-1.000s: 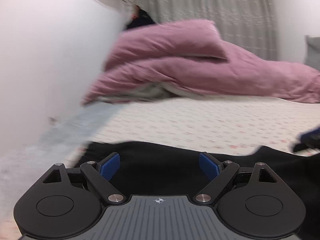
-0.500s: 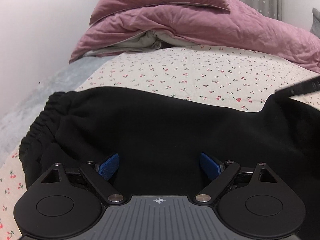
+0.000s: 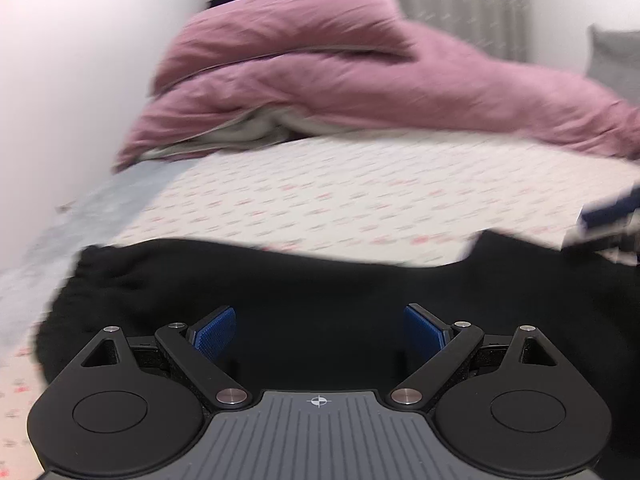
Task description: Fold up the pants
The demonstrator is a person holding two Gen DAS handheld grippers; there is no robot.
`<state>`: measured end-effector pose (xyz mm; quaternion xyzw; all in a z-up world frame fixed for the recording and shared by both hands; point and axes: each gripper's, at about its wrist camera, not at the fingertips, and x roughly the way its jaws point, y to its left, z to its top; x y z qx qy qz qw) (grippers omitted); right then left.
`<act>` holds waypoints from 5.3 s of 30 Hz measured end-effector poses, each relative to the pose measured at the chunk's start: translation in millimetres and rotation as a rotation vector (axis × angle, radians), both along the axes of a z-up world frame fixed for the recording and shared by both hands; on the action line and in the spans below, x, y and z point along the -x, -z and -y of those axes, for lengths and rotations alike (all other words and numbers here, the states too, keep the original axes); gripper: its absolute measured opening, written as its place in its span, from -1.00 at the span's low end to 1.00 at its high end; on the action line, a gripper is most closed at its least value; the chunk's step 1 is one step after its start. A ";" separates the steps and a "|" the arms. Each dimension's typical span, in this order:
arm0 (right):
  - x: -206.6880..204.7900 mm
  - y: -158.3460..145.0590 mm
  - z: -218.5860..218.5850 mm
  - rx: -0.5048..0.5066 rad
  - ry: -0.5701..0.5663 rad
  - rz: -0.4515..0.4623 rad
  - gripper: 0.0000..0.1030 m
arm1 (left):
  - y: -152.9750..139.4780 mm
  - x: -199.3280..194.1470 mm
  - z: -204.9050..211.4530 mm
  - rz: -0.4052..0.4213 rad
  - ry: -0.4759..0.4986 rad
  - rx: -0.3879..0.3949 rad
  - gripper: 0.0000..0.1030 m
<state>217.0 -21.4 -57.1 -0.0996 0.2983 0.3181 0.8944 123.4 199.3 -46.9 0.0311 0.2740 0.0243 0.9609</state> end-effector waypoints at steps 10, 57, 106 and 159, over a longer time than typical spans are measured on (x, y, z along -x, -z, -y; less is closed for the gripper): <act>53.5 36.4 87.4 0.159 0.088 -0.027 0.35 | 23.0 2.5 84.8 -0.118 0.255 -0.041 0.80; 148.4 47.1 394.1 -0.386 0.940 -0.377 0.42 | -0.7 32.5 154.4 -0.168 0.373 0.199 0.93; 120.4 -15.8 94.3 0.008 0.045 -0.122 0.24 | 49.5 -19.6 127.5 -0.406 0.434 0.992 0.88; 189.1 -25.4 108.3 -0.011 0.007 0.121 0.15 | 0.0 -11.2 135.3 -0.191 0.412 0.639 -0.58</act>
